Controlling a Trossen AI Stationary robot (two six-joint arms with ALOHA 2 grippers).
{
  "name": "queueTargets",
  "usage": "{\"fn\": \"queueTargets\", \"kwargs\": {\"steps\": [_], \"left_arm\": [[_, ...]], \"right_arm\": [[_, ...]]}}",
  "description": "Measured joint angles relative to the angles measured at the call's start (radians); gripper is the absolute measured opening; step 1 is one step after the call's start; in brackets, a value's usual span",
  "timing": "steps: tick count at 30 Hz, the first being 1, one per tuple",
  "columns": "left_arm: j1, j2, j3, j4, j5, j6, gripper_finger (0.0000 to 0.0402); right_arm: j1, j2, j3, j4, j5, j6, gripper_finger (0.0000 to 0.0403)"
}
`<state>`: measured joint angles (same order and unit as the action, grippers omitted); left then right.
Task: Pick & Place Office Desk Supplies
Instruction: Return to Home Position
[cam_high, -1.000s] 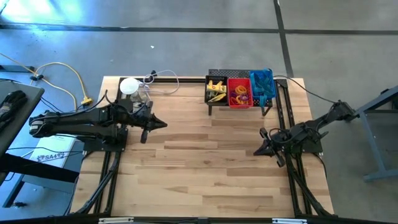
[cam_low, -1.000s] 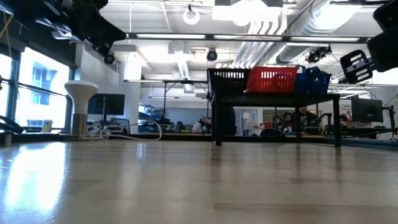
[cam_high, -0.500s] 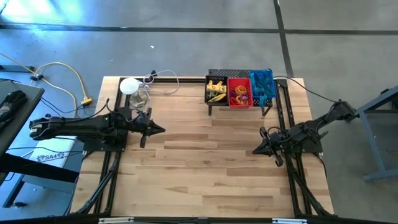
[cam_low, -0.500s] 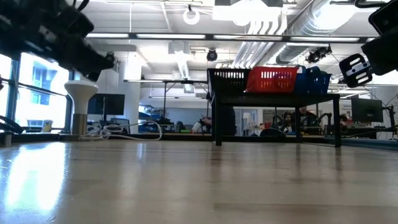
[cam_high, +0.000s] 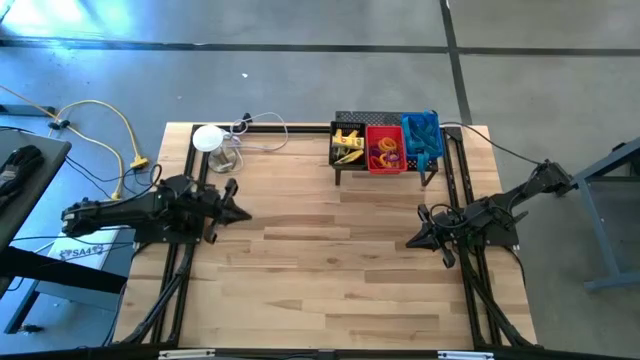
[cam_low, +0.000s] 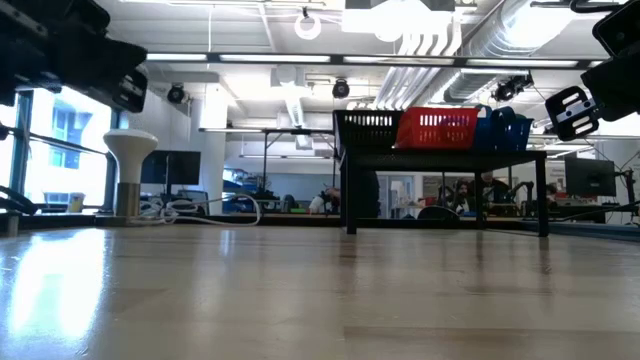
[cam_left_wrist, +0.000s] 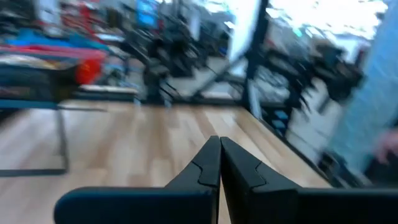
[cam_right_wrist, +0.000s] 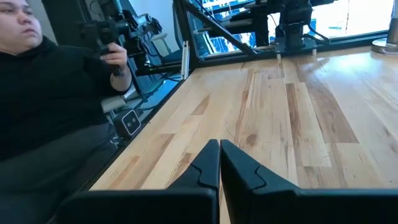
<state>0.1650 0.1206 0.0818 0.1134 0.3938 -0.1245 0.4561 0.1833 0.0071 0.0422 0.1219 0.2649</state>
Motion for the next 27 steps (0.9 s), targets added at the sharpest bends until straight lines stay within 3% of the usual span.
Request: {"fn": "queueTargets", "kwargs": {"steps": [3,6,12,21,27], "left_arm": [[0.000,-0.060,-0.001,-0.010,-0.066,-0.042,0.0000],[0.000,-0.118,-0.001,-0.065,-0.070,-0.064,0.0000],[-0.009,-0.117,-0.021,-0.093,-0.104,-0.064,0.0000],[-0.053,-0.118,-0.069,-0.033,-0.446,-0.069,0.0000],[-0.097,-0.117,-0.071,-0.032,-0.449,-0.021,0.0000]], "right_arm": [[0.000,0.000,0.000,0.000,0.000,0.000,0.0002],[0.000,0.000,0.000,0.000,0.000,0.000,0.0002],[0.000,0.001,-0.001,0.000,0.000,0.000,0.0002],[0.000,0.001,-0.002,-0.001,-0.001,0.000,0.0002],[0.000,0.001,-0.002,-0.001,0.000,0.000,0.0002]]}}
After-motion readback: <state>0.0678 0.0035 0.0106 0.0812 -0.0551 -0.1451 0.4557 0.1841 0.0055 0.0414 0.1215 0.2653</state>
